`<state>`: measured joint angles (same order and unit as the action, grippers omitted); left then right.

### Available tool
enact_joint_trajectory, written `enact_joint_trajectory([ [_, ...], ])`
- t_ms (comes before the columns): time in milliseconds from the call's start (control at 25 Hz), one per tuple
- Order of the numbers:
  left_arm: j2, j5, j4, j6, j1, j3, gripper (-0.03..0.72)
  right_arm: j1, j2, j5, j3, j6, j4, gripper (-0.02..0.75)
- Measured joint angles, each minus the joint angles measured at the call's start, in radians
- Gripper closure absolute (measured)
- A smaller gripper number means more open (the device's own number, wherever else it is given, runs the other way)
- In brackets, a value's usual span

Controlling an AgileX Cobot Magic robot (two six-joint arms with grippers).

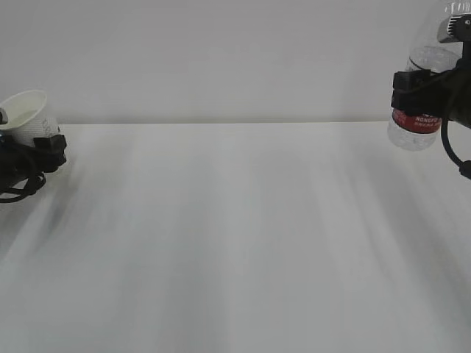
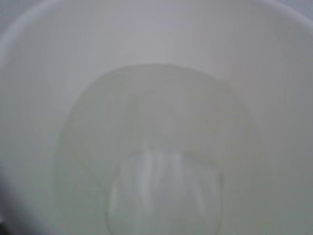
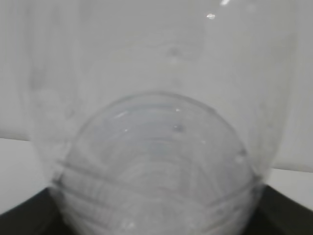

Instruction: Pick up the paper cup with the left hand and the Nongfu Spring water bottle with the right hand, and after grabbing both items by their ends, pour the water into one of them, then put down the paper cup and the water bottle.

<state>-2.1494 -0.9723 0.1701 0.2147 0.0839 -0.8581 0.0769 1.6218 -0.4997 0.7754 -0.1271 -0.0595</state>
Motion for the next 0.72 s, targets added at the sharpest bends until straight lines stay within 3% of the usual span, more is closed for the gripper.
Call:
enact_joint_trajectory([
  [720,-0.101,0.006,0.002,-0.010,0.000,-0.081,0.205,0.000,0.000,0.007,0.000,0.000,0.000,0.226],
])
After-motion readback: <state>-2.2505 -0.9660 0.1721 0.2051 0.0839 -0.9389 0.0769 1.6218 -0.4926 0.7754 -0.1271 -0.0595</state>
